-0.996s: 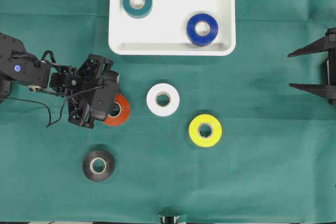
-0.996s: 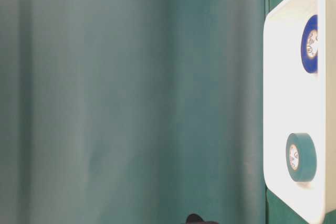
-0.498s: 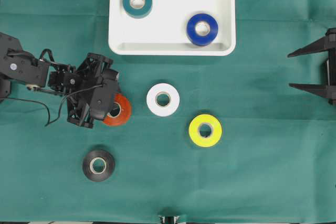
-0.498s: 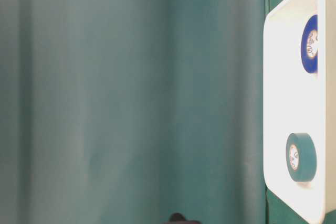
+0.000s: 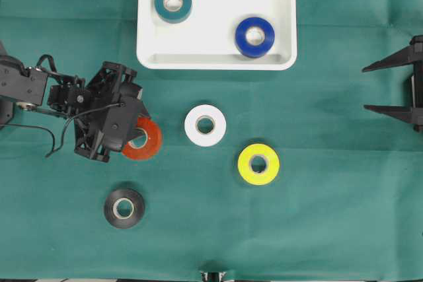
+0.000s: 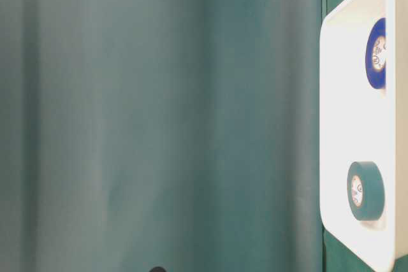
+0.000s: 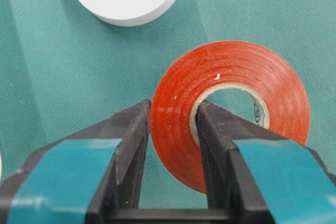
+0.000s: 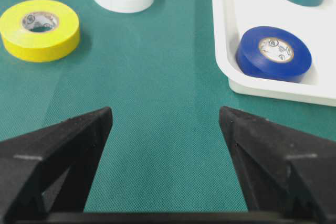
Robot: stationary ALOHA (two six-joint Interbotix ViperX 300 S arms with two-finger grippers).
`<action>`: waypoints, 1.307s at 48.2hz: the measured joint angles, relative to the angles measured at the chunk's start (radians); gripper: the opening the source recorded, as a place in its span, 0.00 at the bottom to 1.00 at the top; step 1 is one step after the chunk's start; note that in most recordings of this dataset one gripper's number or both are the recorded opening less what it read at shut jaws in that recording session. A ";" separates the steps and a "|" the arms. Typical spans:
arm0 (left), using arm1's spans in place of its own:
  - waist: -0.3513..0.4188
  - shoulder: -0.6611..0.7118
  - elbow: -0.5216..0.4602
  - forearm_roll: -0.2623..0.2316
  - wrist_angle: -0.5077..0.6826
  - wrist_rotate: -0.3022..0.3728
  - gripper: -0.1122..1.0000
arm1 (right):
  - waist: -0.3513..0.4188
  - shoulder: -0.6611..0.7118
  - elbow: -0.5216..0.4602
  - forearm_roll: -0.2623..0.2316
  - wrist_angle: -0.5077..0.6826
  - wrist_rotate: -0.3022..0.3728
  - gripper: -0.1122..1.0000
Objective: Put the tape into the white case with the left arm.
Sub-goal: 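Lower the left gripper into the red roll's hole and close, then lift the red roll and carry it into the white tray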
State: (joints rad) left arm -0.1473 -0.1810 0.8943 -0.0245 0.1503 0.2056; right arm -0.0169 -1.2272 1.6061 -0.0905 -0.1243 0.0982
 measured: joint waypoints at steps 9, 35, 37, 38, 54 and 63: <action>0.011 -0.002 -0.008 0.002 0.000 0.006 0.33 | 0.000 0.002 0.000 0.002 0.000 0.000 0.88; 0.221 0.071 -0.123 0.002 0.002 0.015 0.33 | 0.000 0.002 0.000 0.000 0.000 0.000 0.88; 0.235 0.084 -0.135 0.002 0.002 0.015 0.33 | 0.000 0.002 0.000 0.000 0.000 0.000 0.88; 0.239 0.092 -0.141 0.000 0.002 0.015 0.33 | 0.000 0.000 0.000 0.000 0.000 0.000 0.88; 0.362 0.153 -0.195 0.002 0.002 0.021 0.33 | 0.000 0.000 0.000 0.000 0.000 0.000 0.88; 0.408 0.153 -0.198 0.003 0.002 0.097 0.33 | 0.000 0.000 0.000 0.000 0.000 0.000 0.88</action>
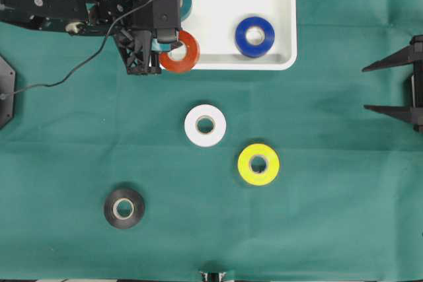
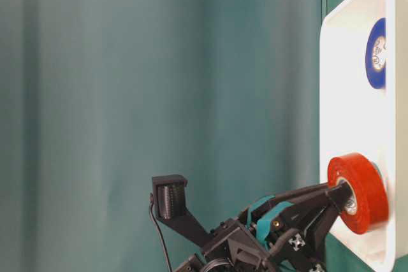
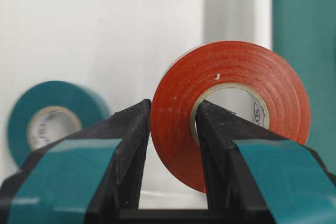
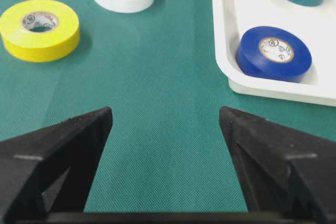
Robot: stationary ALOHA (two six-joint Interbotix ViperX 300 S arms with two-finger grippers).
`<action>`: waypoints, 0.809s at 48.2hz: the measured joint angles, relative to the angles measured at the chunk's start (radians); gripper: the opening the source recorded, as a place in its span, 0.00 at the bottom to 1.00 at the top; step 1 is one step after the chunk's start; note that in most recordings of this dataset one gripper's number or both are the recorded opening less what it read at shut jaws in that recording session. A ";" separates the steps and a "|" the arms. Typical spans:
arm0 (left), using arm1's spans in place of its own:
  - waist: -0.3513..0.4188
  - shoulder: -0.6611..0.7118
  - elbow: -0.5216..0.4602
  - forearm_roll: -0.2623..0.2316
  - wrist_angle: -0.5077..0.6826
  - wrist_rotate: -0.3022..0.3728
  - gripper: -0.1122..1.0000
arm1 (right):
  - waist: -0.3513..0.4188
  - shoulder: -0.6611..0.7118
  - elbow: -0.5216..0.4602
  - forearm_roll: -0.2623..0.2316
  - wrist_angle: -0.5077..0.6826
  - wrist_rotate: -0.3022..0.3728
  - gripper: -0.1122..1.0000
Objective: Put the tape into the white case with the left arm.
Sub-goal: 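Lift the red roll and carry it into the white tray, then open the left gripper to release the red roll in the tray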
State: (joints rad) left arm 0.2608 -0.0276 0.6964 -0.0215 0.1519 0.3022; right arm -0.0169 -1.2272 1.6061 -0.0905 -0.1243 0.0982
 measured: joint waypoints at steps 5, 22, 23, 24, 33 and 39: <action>0.012 0.000 0.000 0.000 0.000 0.051 0.33 | 0.000 0.002 0.000 0.002 0.000 0.000 0.88; 0.049 0.014 0.000 0.000 0.000 0.083 0.33 | 0.000 0.002 0.000 0.000 0.000 0.000 0.88; 0.051 0.015 0.000 -0.002 0.000 0.083 0.33 | 0.000 0.002 0.000 0.000 0.000 0.000 0.88; 0.052 0.017 0.000 -0.002 0.000 0.083 0.33 | 0.000 0.002 0.000 0.002 0.000 0.000 0.88; 0.052 0.023 0.000 0.000 0.000 0.083 0.33 | 0.000 0.000 0.000 0.000 0.000 0.000 0.88; 0.052 0.023 0.002 -0.002 -0.002 0.083 0.33 | 0.000 0.000 0.000 0.000 0.000 -0.002 0.88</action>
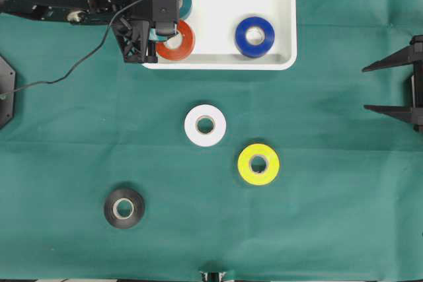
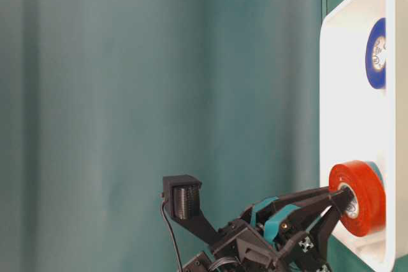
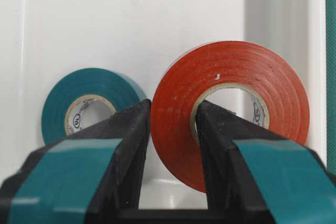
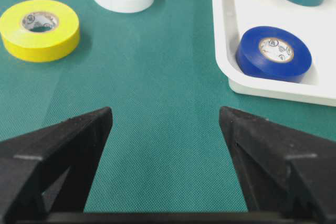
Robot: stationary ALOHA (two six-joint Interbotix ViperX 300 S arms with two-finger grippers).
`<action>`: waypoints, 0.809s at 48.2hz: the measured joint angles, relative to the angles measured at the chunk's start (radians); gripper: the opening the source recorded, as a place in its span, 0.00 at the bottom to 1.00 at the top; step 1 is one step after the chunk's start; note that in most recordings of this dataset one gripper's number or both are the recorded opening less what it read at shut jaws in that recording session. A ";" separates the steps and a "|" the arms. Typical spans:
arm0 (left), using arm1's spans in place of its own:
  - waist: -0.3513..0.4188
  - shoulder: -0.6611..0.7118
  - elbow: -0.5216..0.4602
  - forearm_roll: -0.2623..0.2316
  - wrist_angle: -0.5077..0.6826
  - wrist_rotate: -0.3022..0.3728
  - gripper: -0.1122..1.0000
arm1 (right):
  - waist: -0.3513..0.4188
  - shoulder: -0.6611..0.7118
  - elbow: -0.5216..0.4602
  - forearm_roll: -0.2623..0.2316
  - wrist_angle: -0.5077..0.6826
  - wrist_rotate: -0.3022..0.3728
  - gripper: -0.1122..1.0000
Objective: Put the tape into the white case with the left arm.
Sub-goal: 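Open the left gripper to release the red roll in the tray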
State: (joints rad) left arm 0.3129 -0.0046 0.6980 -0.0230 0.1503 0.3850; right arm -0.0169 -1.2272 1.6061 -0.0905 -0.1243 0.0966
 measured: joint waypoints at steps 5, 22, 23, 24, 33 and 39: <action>-0.002 0.000 -0.002 0.002 0.002 -0.003 0.33 | 0.000 0.000 0.000 0.000 0.000 0.002 0.88; 0.000 0.000 -0.002 0.002 0.000 -0.003 0.72 | 0.000 0.002 0.000 0.000 0.000 0.002 0.88; 0.000 0.000 -0.002 0.000 0.002 -0.003 0.77 | 0.000 0.002 0.000 0.002 0.000 0.002 0.88; 0.000 0.000 -0.002 0.002 0.000 -0.002 0.82 | 0.000 0.000 0.000 0.000 0.000 0.002 0.88; -0.002 -0.002 -0.002 0.002 0.002 -0.002 0.90 | 0.000 0.002 0.000 0.000 0.000 0.002 0.88; 0.000 0.000 -0.002 0.002 0.002 -0.002 0.90 | 0.000 0.000 0.000 0.000 0.000 0.002 0.88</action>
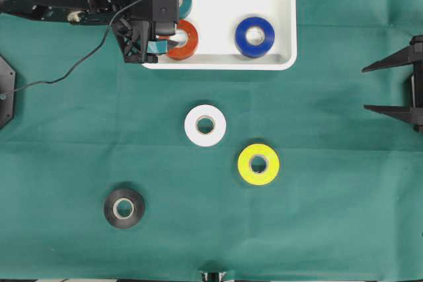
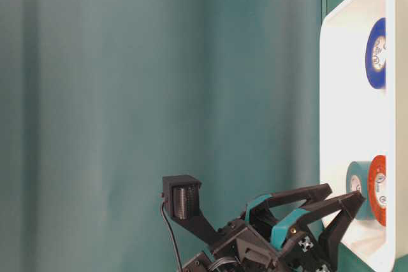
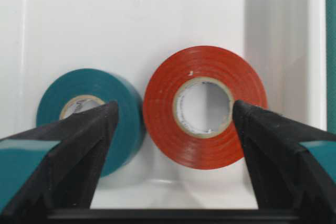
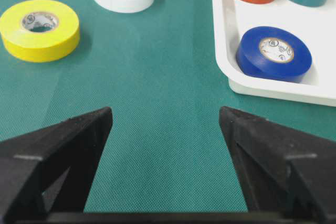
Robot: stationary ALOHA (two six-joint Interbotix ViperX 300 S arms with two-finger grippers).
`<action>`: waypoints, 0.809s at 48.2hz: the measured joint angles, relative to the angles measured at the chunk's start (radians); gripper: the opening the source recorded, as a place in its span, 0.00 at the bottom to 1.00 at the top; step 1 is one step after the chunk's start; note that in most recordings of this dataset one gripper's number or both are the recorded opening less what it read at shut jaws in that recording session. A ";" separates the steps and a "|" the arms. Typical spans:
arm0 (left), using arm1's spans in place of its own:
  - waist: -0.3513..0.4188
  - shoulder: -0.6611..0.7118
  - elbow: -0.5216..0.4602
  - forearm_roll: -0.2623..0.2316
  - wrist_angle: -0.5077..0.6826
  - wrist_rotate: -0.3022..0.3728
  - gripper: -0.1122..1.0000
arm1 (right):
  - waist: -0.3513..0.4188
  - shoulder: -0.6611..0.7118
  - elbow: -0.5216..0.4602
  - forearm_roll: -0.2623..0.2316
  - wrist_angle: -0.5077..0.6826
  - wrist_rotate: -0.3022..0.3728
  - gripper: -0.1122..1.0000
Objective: Put the tape into the white case with the left arm.
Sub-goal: 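Open the left gripper to release the red roll in the tray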
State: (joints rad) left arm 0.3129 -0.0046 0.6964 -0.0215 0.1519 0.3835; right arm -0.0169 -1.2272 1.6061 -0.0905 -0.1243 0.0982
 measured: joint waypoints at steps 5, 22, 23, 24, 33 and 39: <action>0.000 0.000 0.000 0.000 0.000 0.000 0.90 | 0.000 0.002 0.000 0.000 0.000 0.000 0.88; -0.006 -0.014 0.009 0.000 0.000 0.000 0.89 | 0.000 0.000 0.000 0.000 0.000 0.000 0.88; -0.009 -0.017 0.012 0.000 0.000 -0.002 0.89 | 0.000 0.002 0.000 0.000 0.000 0.000 0.88; -0.012 -0.020 0.014 0.000 0.000 -0.002 0.89 | 0.000 0.002 0.000 0.002 0.000 0.000 0.88; -0.052 -0.067 0.043 0.000 0.000 -0.005 0.89 | 0.000 0.000 0.000 0.000 0.000 0.000 0.88; -0.080 -0.106 0.071 -0.002 0.000 -0.006 0.89 | 0.000 0.002 0.000 0.000 0.000 0.000 0.88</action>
State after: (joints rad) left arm 0.2332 -0.1104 0.7670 -0.0230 0.1519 0.3774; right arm -0.0169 -1.2257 1.6061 -0.0905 -0.1243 0.0982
